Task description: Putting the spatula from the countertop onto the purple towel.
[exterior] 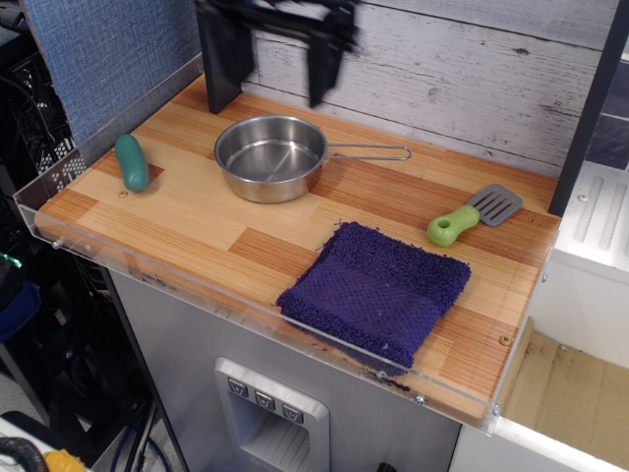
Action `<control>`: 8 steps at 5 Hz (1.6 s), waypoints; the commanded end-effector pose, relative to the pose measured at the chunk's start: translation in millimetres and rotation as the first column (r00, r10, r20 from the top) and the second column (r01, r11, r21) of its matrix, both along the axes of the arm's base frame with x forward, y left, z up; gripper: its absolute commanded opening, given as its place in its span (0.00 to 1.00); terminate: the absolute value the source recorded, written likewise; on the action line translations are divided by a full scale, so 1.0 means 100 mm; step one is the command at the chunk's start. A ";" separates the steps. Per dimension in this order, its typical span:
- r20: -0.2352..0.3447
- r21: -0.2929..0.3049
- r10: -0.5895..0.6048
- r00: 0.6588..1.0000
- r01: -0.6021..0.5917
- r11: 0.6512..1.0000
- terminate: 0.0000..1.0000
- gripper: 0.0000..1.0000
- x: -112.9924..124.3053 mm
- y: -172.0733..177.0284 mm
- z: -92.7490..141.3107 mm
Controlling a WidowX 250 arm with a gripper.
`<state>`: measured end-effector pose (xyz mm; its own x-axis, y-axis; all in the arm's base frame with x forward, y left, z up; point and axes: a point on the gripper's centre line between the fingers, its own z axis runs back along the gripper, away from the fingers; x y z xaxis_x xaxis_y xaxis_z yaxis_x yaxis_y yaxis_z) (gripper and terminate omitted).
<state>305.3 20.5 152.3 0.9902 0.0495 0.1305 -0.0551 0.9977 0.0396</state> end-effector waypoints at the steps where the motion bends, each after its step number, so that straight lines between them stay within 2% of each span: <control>1: 0.020 0.007 -0.126 0.992 0.126 0.992 0.00 1.00 0.31 -0.47 -0.25; 2: -0.012 -0.009 -0.164 0.986 0.164 0.986 0.00 1.00 0.50 -0.55 -0.49; 4: -0.038 0.003 -0.170 0.985 0.170 0.985 0.00 1.00 0.73 -0.75 -0.75; 5: -0.044 -0.005 -0.191 0.981 0.191 0.982 0.00 1.00 0.79 -1.02 -0.84; 6: -0.060 -0.006 -0.205 0.977 0.205 0.979 0.00 1.00 0.80 -1.13 -0.93; 8: -0.124 -0.038 -0.188 0.974 0.184 0.982 0.00 1.00 0.77 -1.08 -1.13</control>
<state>377.2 -86.2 21.0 0.9898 -0.1339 -0.0483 0.1345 0.9909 0.0101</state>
